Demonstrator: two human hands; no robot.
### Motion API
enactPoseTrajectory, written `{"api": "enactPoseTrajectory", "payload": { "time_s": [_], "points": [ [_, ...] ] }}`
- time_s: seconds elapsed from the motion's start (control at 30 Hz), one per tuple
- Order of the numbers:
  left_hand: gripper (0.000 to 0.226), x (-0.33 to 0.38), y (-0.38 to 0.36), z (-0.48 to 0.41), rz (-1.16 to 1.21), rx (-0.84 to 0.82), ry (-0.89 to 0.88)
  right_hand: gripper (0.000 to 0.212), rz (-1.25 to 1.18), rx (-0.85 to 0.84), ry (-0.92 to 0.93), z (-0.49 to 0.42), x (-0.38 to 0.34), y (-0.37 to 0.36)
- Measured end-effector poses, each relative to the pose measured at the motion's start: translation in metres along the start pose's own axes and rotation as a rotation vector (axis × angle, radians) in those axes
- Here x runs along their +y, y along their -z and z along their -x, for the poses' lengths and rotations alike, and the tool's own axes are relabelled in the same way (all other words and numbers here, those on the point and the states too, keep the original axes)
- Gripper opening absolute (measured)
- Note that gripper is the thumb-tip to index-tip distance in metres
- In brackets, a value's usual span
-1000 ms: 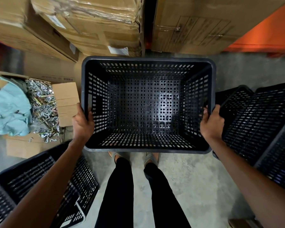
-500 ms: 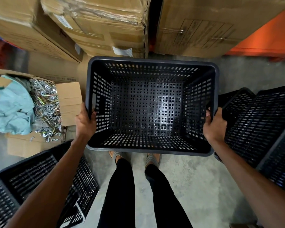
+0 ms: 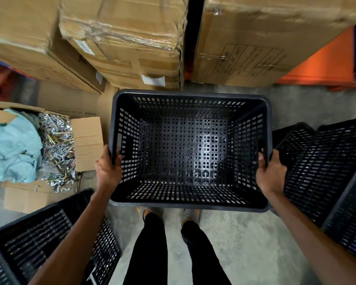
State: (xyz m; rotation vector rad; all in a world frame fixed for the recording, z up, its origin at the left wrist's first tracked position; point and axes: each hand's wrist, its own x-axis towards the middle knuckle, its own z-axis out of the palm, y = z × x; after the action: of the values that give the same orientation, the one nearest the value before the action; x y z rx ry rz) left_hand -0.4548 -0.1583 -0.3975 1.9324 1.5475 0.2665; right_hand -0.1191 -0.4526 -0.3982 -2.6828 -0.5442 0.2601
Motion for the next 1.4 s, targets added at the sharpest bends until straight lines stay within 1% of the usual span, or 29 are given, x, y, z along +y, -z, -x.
{"api": "enactPoseTrajectory", "payload": {
  "time_s": [0.17,0.27,0.43,0.57,0.67,0.83,0.93,1.07,1.17,1.4],
  "points": [
    [0.023,0.002,-0.003,-0.019,0.059,-0.024,-0.019,0.026,-0.027,0.0,-0.014,-0.013,-0.01,-0.004],
    [0.025,0.002,-0.004,-0.023,0.023,-0.012,-0.042,0.026,-0.029,-0.016,-0.02,-0.017,-0.013,-0.005],
    [0.029,0.001,-0.004,-0.024,0.015,-0.063,-0.034,0.027,0.008,-0.05,-0.026,-0.018,-0.013,-0.003],
    [0.029,0.002,-0.001,-0.025,0.023,-0.073,-0.045,0.025,-0.028,-0.085,-0.048,-0.019,-0.015,-0.002],
    [0.022,0.004,0.002,-0.028,0.035,-0.067,-0.06,0.024,-0.051,-0.069,-0.021,-0.018,-0.017,-0.002],
    [0.026,0.011,0.008,-0.03,0.036,-0.059,-0.066,0.025,-0.073,-0.056,-0.009,-0.017,-0.017,-0.003],
    [0.021,0.017,0.007,-0.028,0.022,-0.045,-0.057,0.026,-0.076,-0.062,-0.026,-0.017,-0.014,-0.004],
    [0.02,0.018,0.007,-0.023,0.0,-0.033,0.004,0.021,-0.085,-0.058,-0.017,-0.018,-0.011,-0.005],
    [0.023,0.016,0.006,-0.021,-0.023,-0.031,0.002,0.019,-0.077,-0.041,0.0,-0.021,-0.008,-0.007],
    [0.017,0.019,0.006,-0.02,-0.043,-0.008,-0.005,0.018,-0.106,-0.055,0.03,-0.025,-0.004,-0.006]
  ]
}}
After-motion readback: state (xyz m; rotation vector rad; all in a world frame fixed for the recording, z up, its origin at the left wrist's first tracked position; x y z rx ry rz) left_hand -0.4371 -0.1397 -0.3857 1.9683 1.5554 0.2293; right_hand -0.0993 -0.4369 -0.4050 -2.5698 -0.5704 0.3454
